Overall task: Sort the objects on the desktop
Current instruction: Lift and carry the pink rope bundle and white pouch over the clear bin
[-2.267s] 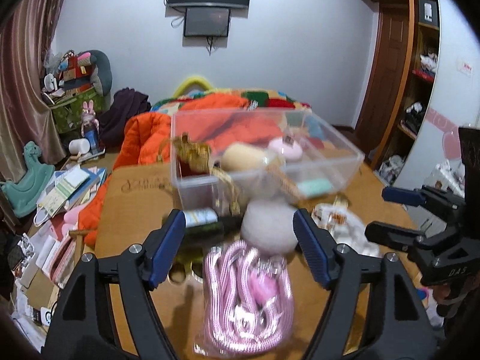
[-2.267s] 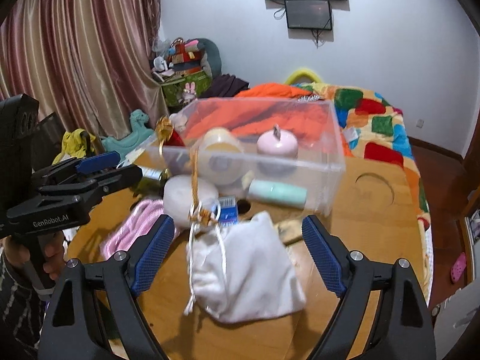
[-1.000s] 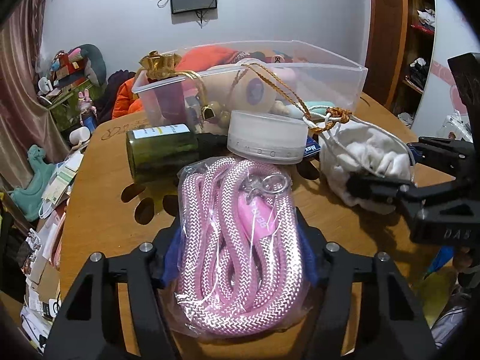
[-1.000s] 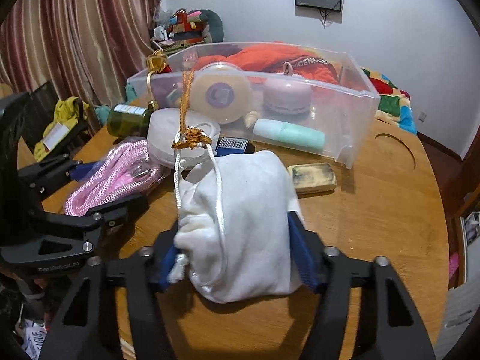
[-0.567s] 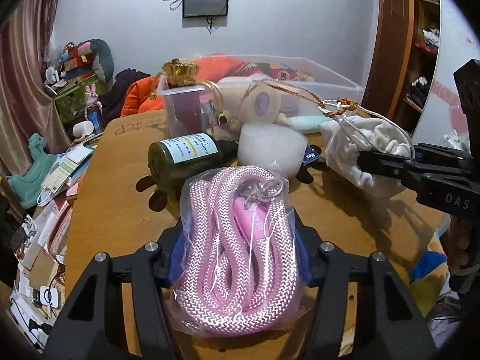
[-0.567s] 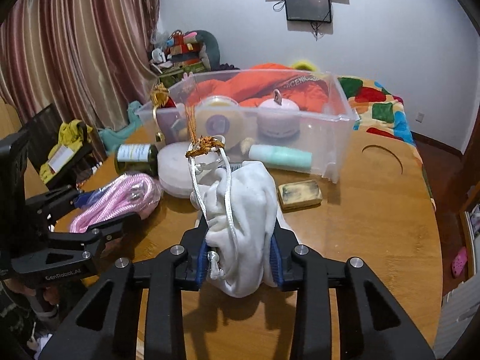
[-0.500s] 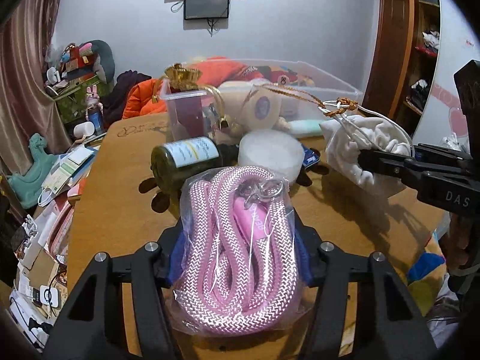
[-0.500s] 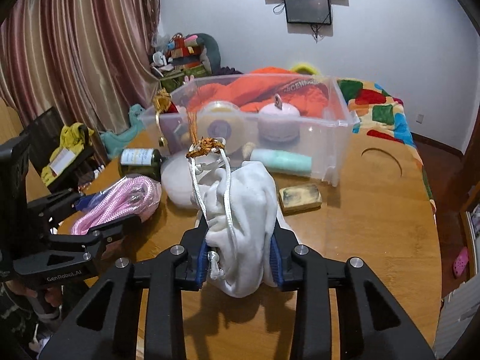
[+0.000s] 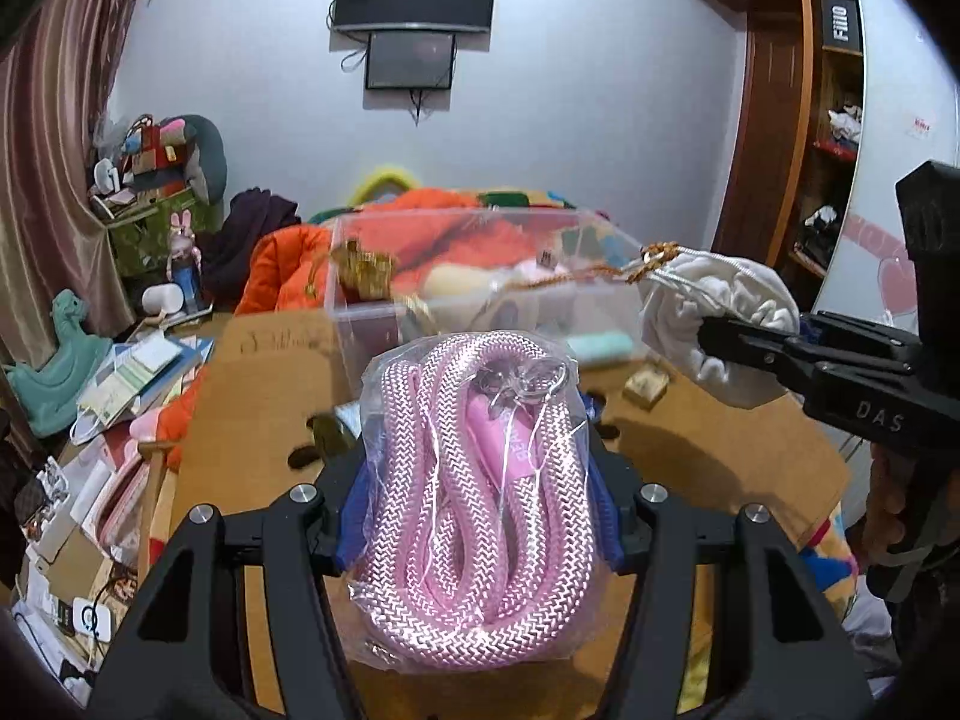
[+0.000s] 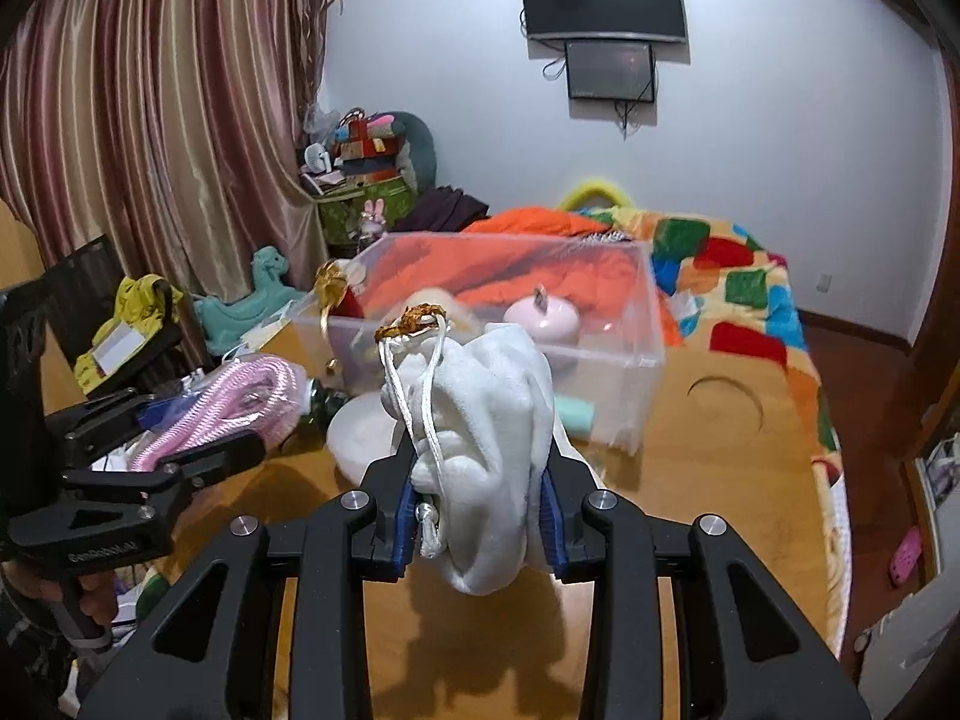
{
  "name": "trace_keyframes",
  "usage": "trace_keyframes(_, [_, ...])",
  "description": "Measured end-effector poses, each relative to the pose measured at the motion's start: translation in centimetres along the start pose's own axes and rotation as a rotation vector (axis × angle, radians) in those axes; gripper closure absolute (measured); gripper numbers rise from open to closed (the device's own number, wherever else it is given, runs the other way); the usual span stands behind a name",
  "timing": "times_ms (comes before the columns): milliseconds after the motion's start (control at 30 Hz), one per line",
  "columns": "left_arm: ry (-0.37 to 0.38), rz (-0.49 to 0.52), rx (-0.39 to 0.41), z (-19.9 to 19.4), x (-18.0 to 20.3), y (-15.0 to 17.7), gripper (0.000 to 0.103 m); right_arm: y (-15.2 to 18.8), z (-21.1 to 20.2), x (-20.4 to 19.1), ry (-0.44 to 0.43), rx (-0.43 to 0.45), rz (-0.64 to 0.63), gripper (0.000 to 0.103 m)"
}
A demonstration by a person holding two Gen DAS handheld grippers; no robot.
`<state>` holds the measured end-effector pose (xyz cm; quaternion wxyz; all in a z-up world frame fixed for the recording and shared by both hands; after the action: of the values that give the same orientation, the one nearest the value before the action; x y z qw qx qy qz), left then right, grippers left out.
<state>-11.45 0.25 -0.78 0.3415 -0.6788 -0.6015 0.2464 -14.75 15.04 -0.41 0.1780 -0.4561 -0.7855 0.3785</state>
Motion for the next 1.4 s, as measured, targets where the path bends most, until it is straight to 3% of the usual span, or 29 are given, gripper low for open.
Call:
trace_keyframes(300, [0.005,-0.006,0.065,0.1,-1.2,-3.8,0.045,-3.0,-0.1,0.8,0.047,0.040,-0.040,0.073])
trace_keyframes(667, [0.021,-0.011,0.083,1.3,-1.8,-7.8,0.045,-5.7,2.1,1.2,0.065,0.041,-0.075,0.073])
trace_keyframes(833, [-0.031,0.015,0.112,1.8,-1.9,-9.8,0.045,-6.8,3.5,1.9,0.057,0.038,-0.063,0.073])
trace_keyframes(1000, [-0.029,0.002,0.129,2.6,-2.6,-11.8,0.045,-7.5,4.6,2.8,0.067,0.030,-0.064,0.073])
trace_keyframes(1400, [-0.019,-0.011,0.012,9.0,-3.4,-13.6,0.045,-7.8,8.2,2.7,0.041,-0.028,-0.076,0.073])
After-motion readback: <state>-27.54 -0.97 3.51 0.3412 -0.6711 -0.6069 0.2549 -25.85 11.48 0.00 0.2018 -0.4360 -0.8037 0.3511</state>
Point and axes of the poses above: each gripper's, at about its wrist camera, not at the fingertips, and z roughly the way its jaws point, x to its right, y to its underside, the point moved 5 cm from there along z, roughly the way its jaws point, and after that the axes turned 8 degrees about -x, right-handed, at the moved point
